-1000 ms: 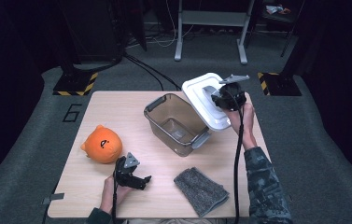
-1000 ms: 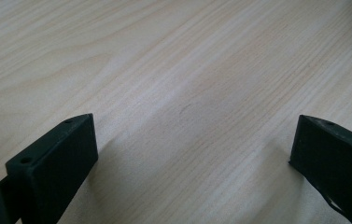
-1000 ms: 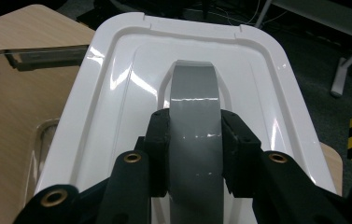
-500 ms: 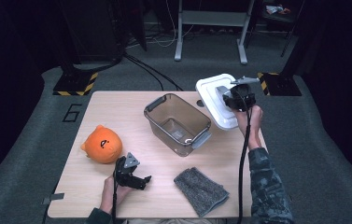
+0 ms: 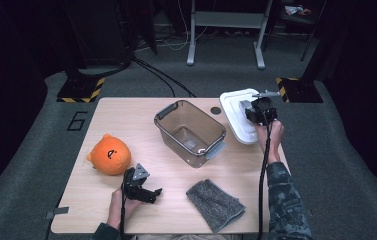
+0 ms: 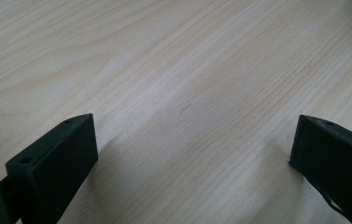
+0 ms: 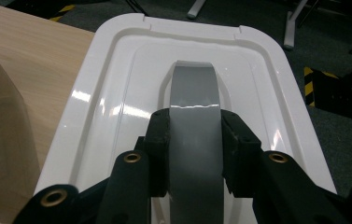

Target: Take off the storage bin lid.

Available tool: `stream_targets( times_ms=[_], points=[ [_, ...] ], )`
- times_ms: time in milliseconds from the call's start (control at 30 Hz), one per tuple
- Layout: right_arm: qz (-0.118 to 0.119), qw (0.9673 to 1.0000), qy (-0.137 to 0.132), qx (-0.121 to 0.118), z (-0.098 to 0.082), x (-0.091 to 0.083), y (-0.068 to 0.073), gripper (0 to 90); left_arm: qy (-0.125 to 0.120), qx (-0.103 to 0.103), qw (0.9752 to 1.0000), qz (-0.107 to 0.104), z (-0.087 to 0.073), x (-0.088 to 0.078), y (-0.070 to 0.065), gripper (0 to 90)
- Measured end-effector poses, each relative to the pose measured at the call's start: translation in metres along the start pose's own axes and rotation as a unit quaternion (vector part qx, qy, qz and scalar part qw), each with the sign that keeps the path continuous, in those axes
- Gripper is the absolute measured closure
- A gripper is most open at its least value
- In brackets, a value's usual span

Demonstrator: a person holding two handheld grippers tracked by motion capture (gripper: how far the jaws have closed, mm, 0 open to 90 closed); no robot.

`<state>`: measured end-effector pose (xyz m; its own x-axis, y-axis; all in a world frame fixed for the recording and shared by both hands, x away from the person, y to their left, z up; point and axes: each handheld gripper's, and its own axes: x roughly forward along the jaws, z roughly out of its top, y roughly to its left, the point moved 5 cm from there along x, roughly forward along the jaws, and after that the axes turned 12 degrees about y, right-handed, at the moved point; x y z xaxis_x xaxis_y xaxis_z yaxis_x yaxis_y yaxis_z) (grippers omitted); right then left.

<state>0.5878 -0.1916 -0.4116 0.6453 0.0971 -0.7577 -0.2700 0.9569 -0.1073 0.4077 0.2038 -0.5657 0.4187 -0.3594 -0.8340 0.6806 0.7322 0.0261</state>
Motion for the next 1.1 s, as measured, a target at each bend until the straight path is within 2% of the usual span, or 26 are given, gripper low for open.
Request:
stream_targets(
  times_ms=[167, 367, 533, 833, 1100],
  points=[
    [0.000, 0.9998, 0.007, 0.017, -0.010, 0.014, -0.002, 66.4, 0.000, 0.000, 1.0000, 0.000, 0.000, 0.000, 0.000, 0.2],
    [0.002, 0.9995, 0.018, 0.027, -0.019, 0.026, -0.001, 66.4, 0.000, 0.000, 1.0000, 0.000, 0.000, 0.000, 0.000, 0.2],
    [0.001, 0.9994, 0.019, 0.029, -0.025, 0.036, 0.001, 66.4, 0.000, 0.000, 1.0000, 0.000, 0.000, 0.000, 0.000, 0.2],
    [0.003, 0.9986, 0.036, 0.040, -0.037, 0.057, 0.008, 66.4, 0.000, 0.000, 1.0000, 0.000, 0.000, 0.000, 0.000, 0.2],
    [-0.001, 0.9977, 0.044, 0.051, -0.045, 0.070, 0.008, 66.3, 0.000, 0.000, 1.0000, 0.000, 0.000, 0.000, 0.000, 0.2]
  ],
)
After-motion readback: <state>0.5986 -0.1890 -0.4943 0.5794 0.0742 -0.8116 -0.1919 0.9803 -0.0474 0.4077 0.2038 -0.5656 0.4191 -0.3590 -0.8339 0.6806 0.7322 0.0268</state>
